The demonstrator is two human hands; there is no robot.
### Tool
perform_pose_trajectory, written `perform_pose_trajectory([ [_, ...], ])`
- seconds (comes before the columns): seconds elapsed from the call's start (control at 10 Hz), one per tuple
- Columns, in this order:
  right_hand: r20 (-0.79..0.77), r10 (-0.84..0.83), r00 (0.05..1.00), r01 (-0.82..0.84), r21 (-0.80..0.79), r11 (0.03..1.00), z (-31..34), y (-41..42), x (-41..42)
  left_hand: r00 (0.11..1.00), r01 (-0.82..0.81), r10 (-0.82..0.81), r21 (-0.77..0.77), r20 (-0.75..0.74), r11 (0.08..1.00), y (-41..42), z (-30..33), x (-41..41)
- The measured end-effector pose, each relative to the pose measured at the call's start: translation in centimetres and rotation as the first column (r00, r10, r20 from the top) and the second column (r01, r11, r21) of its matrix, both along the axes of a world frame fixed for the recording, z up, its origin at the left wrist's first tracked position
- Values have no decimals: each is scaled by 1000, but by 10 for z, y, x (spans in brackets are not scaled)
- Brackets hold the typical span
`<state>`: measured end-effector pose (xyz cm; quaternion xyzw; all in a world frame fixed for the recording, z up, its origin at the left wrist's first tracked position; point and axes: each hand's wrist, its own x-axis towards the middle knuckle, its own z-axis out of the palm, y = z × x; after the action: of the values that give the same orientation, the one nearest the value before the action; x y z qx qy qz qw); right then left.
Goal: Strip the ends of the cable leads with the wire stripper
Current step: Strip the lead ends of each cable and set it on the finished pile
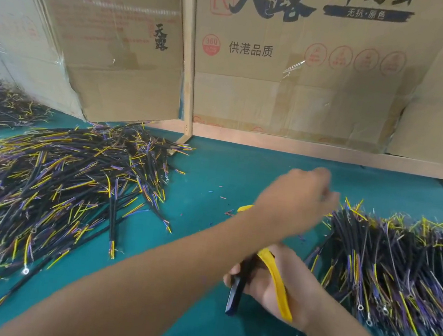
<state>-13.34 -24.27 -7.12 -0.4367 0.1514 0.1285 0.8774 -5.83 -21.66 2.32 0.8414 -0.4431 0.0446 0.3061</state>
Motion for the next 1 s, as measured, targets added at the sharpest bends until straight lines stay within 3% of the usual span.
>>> perform_pose_trajectory([
  [0.1, 64, 59, 996, -66, 122, 990, 9, 5, -1, 953, -293, 282, 110, 112, 950, 82, -18, 41],
  [0.2, 48, 36, 998, -42, 137, 990, 13, 6, 0, 768, -640, 599, 257, 225, 724, 174, -43, 80],
  [0.3, 46, 44, 998, -51, 146, 988, 10, 4, 1, 669, -731, 715, 352, 204, 584, 234, -64, 99],
  [0.5, 54, 46, 997, -53, 147, 988, 3, 2, 4, 679, -724, 716, 305, 162, 618, 245, -73, 110],
  [0.6, 73, 71, 995, -82, 168, 982, 1, -1, 4, 660, -748, 741, 204, 125, 631, 247, -74, 112],
  [0.8, 76, 80, 994, -90, 149, 985, -6, -4, 9, 626, -776, 745, 282, 231, 564, 248, -72, 104],
  [0.9, 61, 79, 995, -87, 149, 985, -10, -4, 12, 624, -776, 767, 225, 149, 589, 247, -68, 102],
  [1.0, 62, 89, 994, -98, 161, 982, -10, -5, 11, 669, -743, 739, 54, 76, 667, 243, -62, 100],
])
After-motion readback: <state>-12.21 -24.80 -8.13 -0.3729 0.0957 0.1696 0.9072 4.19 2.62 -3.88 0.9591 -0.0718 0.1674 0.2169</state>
